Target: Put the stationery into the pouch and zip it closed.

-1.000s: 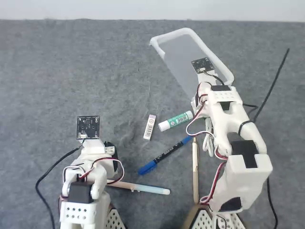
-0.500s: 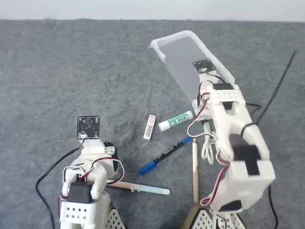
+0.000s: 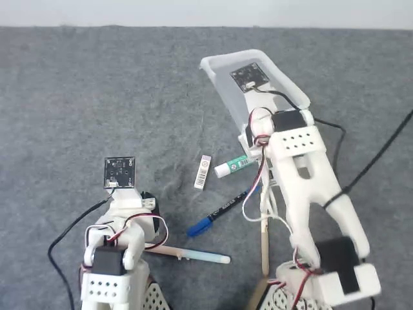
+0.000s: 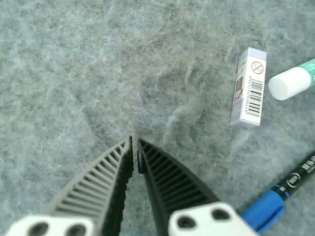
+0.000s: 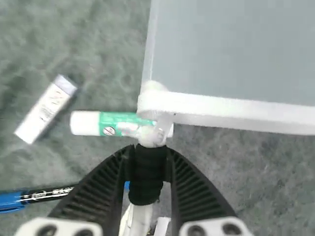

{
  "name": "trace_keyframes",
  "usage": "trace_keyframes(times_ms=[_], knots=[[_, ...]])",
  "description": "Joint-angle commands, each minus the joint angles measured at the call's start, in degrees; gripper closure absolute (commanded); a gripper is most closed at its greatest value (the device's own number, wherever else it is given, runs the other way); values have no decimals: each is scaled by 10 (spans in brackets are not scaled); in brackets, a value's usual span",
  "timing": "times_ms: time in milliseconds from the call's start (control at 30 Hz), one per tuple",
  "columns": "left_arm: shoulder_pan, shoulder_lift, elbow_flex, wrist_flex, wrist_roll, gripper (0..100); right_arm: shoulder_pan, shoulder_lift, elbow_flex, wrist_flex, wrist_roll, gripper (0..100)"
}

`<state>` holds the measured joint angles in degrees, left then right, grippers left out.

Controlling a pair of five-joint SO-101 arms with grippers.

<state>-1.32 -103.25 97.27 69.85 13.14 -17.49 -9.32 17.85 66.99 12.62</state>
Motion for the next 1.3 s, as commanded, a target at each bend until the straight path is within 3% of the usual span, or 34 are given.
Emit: trace_keyframes(times_ms=[0,367,933,1267], knots=[[1,-9,-7,2,-2,988,-23,-69,-25,7,-4,993],[1,-9,-7,2,-2,988,-54,-195,-13,73,-11,993],[1,-9,-7,2,-2,988,-74,-425,225,-80,-28,993],[5,-9,-7,2,-1,988,-107,-531,309,-92,-28,993]])
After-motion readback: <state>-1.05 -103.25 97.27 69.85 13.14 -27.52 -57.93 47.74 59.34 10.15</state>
